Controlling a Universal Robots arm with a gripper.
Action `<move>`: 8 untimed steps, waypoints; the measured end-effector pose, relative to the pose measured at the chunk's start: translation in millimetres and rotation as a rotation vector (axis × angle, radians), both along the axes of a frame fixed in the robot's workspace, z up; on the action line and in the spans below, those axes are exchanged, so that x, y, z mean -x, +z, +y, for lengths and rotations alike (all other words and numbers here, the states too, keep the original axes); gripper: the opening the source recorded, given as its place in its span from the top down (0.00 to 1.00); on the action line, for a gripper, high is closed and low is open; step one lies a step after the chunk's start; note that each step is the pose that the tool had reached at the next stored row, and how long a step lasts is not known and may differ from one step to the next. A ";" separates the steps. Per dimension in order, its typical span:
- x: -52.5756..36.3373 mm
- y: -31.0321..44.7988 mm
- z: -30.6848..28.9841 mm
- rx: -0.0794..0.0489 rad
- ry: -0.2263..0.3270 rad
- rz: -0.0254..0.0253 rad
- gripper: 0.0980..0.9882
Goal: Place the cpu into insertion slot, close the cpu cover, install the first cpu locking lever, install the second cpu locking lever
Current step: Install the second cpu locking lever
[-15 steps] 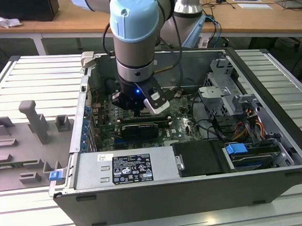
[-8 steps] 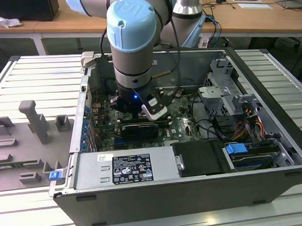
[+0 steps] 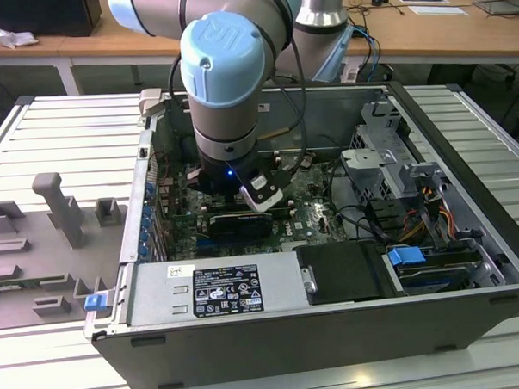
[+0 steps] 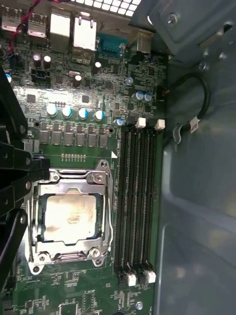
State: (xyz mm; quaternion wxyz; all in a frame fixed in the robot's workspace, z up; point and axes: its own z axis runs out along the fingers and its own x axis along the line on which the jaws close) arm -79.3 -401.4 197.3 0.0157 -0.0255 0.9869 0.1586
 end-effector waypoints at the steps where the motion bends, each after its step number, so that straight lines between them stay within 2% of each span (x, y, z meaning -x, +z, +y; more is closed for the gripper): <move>1: 0.0 -0.6 0.1 -0.004 0.000 0.0000 0.99; 3: 0.6 -3.0 0.2 -0.014 0.002 -0.0001 0.99; 5: 1.7 -3.5 0.2 -0.017 0.003 -0.0001 0.99; 8: 2.1 2.8 0.2 -0.017 0.003 -0.0003 0.99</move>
